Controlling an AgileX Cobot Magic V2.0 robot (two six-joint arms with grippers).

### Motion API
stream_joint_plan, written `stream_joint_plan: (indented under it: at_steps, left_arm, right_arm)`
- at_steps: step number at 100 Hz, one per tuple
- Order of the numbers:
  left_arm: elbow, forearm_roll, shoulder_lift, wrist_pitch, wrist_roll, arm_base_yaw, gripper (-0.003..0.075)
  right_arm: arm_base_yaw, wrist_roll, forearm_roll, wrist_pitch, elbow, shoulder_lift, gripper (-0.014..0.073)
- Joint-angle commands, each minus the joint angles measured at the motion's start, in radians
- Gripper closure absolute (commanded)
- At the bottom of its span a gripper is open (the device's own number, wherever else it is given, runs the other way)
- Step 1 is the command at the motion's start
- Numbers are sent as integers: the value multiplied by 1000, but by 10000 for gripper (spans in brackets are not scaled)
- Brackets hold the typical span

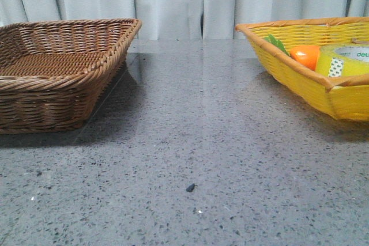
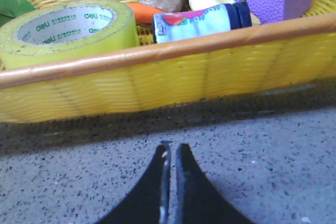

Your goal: Transfer tape with both arms

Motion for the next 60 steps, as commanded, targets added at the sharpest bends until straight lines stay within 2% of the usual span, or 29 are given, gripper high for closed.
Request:
stream_joint_plan:
  at_steps: [1,60]
  left_arm:
    - [10,-4,-29,-67,-4,2,741]
    - [10,12,-29,-93,-4,2,741]
  right_arm:
    - [-4,-3,-2,-16,20,-20,668]
    - [-4,-3,-2,-16,20,-20,668]
